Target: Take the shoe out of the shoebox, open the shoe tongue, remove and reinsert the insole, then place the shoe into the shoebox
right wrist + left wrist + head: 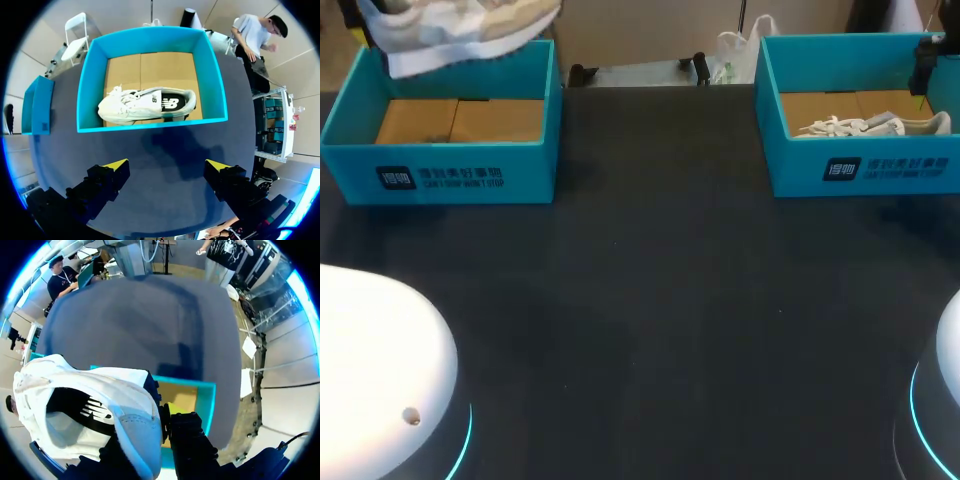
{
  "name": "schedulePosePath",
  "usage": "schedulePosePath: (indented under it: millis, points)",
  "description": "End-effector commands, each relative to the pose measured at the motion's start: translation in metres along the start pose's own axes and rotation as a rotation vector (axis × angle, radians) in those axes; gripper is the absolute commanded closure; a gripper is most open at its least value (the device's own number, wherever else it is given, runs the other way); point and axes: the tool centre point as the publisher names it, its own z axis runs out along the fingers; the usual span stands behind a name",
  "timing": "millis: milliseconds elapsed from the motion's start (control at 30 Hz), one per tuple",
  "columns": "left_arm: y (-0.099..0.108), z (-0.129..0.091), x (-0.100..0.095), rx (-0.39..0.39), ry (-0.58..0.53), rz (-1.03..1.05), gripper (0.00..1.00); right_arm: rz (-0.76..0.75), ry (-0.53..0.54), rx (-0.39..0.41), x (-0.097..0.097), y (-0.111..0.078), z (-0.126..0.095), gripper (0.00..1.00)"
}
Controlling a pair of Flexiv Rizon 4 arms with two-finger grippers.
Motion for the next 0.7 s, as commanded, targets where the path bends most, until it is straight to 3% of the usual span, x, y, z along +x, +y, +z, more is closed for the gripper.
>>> schedulePosePath:
  millis: [33,100,267,700]
  points:
    - [-0.103,0.019,-0.013,-0.443,0.012,-0.02,1.0,0.001,-0.001,-0.002,0.0,-0.001,0.0,0.0]
    - [-0.11,0.025,-0.019,-0.476,0.025,-0.031,1.0,0.001,-0.001,-0.002,0.0,-0.001,0.0,0.0]
    - [-0.125,0.035,-0.03,-0.445,0.017,-0.03,1.0,0.001,-0.001,-0.002,0.0,-0.001,0.0,0.0]
    - [-0.157,0.077,-0.064,-0.478,0.048,-0.002,1.0,0.001,-0.001,-0.002,0.0,-0.001,0.0,0.0]
